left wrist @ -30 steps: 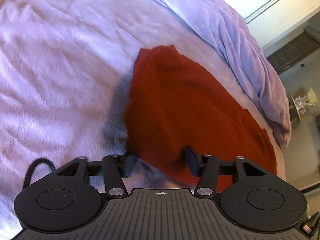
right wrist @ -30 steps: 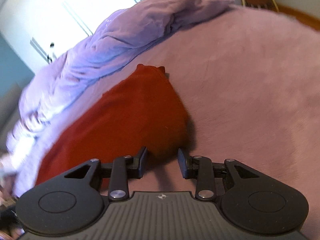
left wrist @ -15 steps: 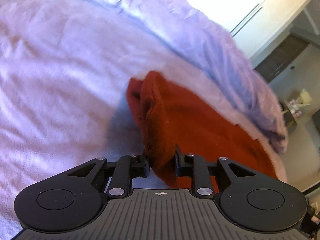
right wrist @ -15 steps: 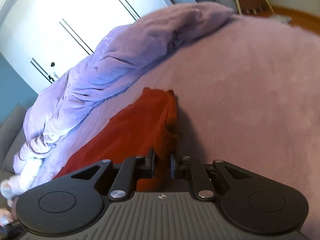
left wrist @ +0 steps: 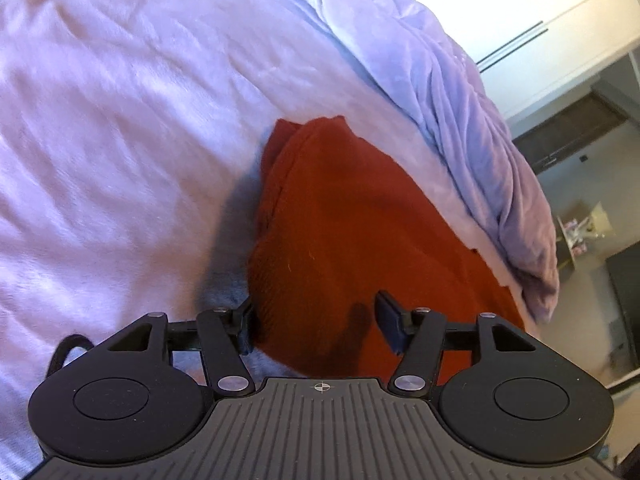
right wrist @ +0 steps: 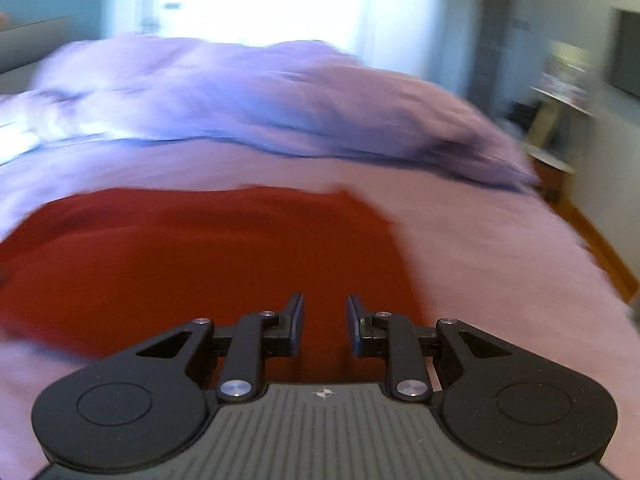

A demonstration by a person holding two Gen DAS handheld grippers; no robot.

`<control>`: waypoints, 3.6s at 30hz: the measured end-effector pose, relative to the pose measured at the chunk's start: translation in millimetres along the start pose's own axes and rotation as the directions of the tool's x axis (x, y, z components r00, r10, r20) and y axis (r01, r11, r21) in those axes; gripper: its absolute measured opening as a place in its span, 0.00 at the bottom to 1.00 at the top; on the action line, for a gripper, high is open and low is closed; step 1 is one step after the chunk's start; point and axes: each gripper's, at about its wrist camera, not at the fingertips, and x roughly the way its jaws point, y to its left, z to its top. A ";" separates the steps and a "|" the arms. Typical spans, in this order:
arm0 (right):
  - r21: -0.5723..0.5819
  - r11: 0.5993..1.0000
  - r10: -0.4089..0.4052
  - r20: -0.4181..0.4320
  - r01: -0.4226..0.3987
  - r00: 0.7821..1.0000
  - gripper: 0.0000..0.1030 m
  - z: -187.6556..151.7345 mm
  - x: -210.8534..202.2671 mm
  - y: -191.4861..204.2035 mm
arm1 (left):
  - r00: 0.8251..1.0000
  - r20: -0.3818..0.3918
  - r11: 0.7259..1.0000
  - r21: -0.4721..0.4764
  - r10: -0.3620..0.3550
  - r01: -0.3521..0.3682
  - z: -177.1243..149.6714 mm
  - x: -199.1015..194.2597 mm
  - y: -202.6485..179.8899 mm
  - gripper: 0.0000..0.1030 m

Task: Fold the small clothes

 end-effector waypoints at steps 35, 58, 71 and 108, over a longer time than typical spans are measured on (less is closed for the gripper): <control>0.014 0.966 0.258 -0.018 -0.258 0.966 0.06 -18.5 -3.1 52.3 | 0.991 0.064 0.983 0.145 -0.119 0.108 18.3 -24.6 -81.7 0.21; 0.268 0.962 0.057 -0.038 -0.045 0.998 0.06 -45.0 -5.4 -55.9 | 0.998 0.067 0.895 0.446 -0.021 -0.011 -55.1 -7.6 -173.8 0.50; 0.052 0.956 0.281 0.109 -0.288 0.953 0.17 11.6 -3.5 30.7 | 0.989 0.005 0.896 0.423 0.148 -0.137 -61.5 33.1 -138.7 0.53; 0.436 0.818 0.464 -0.112 -0.376 0.879 0.58 -2.4 75.9 -35.9 | 0.977 0.018 0.864 0.463 0.214 -0.197 -69.5 41.0 -147.0 0.55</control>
